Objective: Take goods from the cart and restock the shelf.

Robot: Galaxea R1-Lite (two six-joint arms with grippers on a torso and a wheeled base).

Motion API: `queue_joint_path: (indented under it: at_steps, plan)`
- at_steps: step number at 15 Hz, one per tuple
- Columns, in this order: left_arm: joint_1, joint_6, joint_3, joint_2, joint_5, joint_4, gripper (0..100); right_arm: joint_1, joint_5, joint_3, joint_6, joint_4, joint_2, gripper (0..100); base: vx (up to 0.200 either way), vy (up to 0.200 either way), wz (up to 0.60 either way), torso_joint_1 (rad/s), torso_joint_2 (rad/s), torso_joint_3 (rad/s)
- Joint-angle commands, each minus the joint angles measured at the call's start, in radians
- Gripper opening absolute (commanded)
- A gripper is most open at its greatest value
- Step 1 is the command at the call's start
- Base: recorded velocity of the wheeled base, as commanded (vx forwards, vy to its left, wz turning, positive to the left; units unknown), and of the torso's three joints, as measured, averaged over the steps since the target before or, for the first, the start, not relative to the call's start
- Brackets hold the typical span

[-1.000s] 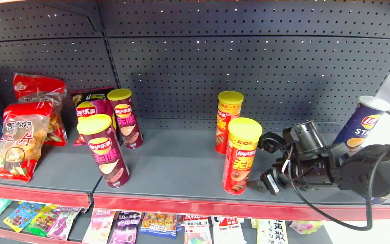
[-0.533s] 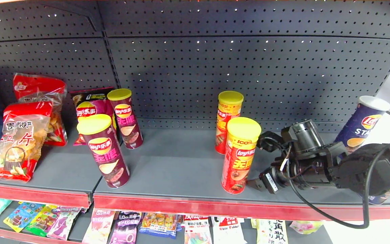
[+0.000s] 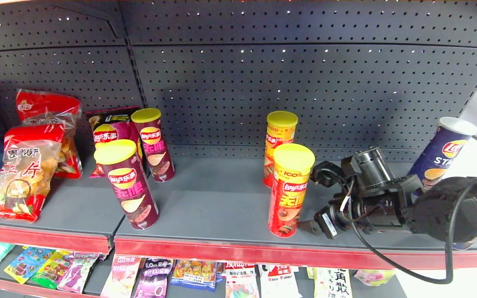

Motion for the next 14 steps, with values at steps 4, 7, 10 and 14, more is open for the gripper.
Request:
queue_joint_path:
  at_steps: [4, 7, 10, 14]
  plan:
    - [0.000, 0.000, 0.000, 0.002, 0.000, 0.000, 100, 0.024, -0.001, 0.001, 0.013, 0.001, -0.014, 100, 0.000, 0.000, 0.00, 0.000, 0.00, 0.000]
    - [0.000, 0.000, 0.000, 0.002, 0.000, 0.000, 100, 0.028, -0.002, 0.003, 0.013, 0.001, -0.017, 100, 0.000, 0.000, 0.00, 0.000, 0.00, 0.000]
    - [0.000, 0.000, 0.000, 0.002, 0.000, 0.000, 100, 0.028, -0.002, 0.006, 0.013, 0.001, -0.017, 100, 0.000, 0.000, 0.00, 0.000, 0.00, 0.000]
    - [0.000, 0.000, 0.000, 0.002, 0.000, 0.000, 100, 0.027, -0.038, 0.014, 0.010, 0.003, -0.014, 100, 0.000, 0.000, 0.00, 0.000, 0.00, 0.000]
